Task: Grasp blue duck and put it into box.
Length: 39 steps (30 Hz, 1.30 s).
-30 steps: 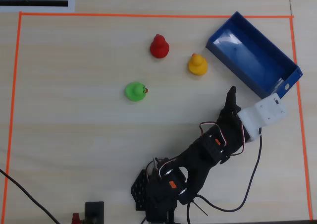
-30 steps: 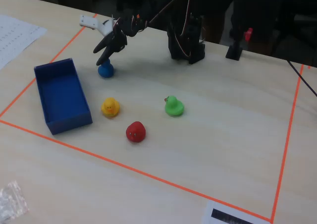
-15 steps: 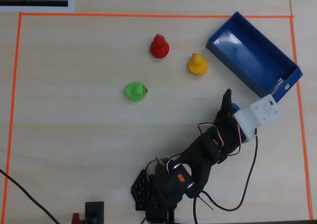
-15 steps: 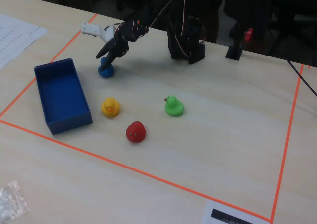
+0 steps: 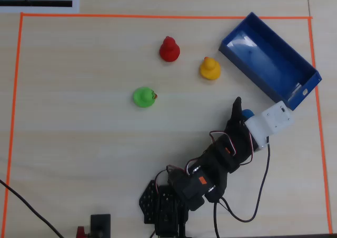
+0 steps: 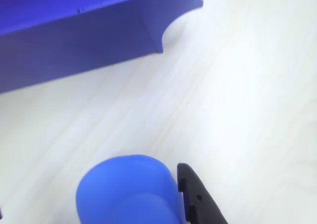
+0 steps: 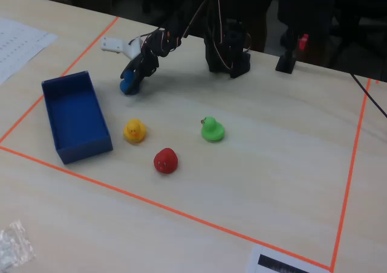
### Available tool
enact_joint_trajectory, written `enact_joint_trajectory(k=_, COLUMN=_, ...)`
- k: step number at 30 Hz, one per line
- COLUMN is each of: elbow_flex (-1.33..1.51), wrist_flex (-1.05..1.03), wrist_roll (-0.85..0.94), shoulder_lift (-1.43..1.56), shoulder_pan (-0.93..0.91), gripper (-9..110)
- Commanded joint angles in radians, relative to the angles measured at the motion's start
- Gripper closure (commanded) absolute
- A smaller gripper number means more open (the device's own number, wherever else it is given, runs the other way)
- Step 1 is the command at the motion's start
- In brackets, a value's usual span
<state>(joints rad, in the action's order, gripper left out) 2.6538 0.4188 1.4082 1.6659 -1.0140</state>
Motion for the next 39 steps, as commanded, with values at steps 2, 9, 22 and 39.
enact_joint_trajectory(k=2, elbow_flex=0.003, wrist_flex=0.061, wrist_roll=0.034, shoulder_lift=-0.025, shoulder_pan=-0.008, gripper=54)
enact_joint_trajectory(k=9, elbow_flex=0.018, wrist_flex=0.078, wrist_roll=0.067, shoulder_lift=-0.048, shoulder_pan=-0.018, gripper=55)
enact_joint_trajectory(k=22, elbow_flex=0.046, wrist_flex=0.058, wrist_roll=0.041, shoulder_lift=0.0, shoulder_pan=-0.018, gripper=101)
enact_joint_trajectory(k=39, elbow_flex=-0.584, wrist_flex=-0.865, wrist_roll=-0.328, shoulder_lift=0.353, shoulder_pan=0.15, gripper=101)
